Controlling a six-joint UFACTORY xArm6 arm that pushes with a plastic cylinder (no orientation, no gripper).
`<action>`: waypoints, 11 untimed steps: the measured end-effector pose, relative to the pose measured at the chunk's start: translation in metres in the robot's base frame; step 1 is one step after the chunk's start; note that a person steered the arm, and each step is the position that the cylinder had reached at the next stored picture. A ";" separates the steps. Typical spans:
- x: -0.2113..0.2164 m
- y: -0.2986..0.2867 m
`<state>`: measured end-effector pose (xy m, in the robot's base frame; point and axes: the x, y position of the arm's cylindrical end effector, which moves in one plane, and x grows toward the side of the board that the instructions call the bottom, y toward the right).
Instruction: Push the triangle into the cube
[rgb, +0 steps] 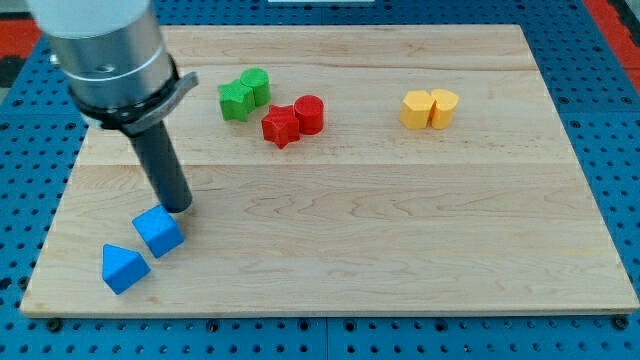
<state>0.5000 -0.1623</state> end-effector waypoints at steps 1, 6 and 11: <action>-0.007 -0.054; 0.098 -0.060; 0.080 -0.058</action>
